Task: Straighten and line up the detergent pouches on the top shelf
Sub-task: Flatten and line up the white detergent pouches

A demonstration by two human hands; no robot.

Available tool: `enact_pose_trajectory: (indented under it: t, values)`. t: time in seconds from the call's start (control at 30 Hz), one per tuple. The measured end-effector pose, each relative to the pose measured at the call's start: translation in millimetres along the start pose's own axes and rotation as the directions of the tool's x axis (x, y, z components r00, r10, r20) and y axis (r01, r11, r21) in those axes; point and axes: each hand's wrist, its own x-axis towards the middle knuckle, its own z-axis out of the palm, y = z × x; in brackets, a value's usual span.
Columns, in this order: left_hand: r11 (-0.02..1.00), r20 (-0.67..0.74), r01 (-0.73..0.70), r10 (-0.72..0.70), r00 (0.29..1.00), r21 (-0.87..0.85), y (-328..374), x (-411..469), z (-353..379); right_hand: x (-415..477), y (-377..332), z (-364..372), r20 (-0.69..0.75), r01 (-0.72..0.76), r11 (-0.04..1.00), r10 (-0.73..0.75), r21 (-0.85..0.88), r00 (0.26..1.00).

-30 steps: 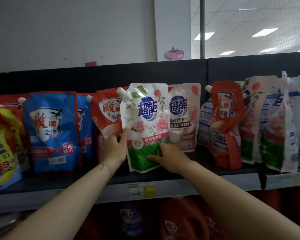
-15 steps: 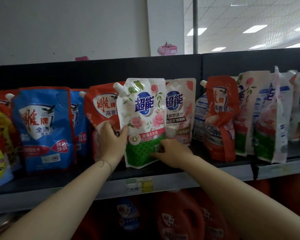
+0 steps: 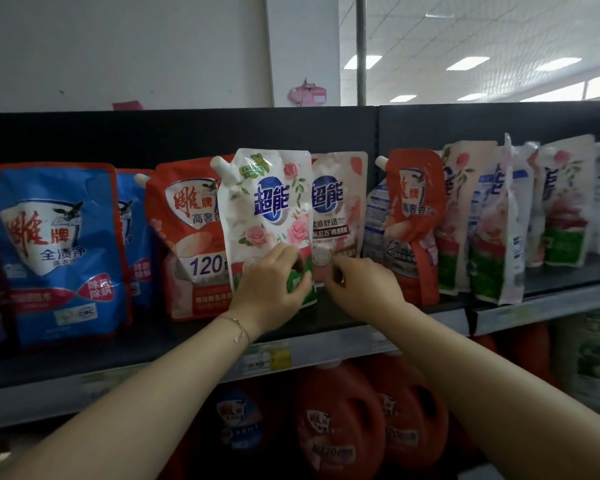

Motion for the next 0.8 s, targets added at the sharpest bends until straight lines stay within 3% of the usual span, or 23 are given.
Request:
enact_pose_trajectory:
  t: [0.37, 0.5, 0.67, 0.8]
  values:
    - [0.937, 0.158, 0.125, -0.076, 0.985, -0.327, 61.1, 38.3, 73.6, -37.6, 70.3, -29.6, -0.073, -0.081, 0.989, 0.073, -0.127, 0.995]
    - [0.925, 0.199, 0.225, -0.169, 0.965, -0.307, 89.5, 54.6, 102.5, -49.0, 99.6, -35.6, -0.093, -0.125, 0.987, 0.116, -0.103, 0.989]
    - [0.864, 0.159, 0.389, -0.356, 0.921, -0.318, 102.4, 64.7, 140.0, -42.0, 127.3, -40.5, 0.031, -0.148, 0.983, 0.153, -0.108, 0.988]
    - [0.91, 0.094, 0.295, -0.279, 0.956, -0.292, 102.6, 59.1, 154.5, -28.7, 139.9, -32.6, 0.149, -0.09, 0.996, 0.092, -0.025, 0.984]
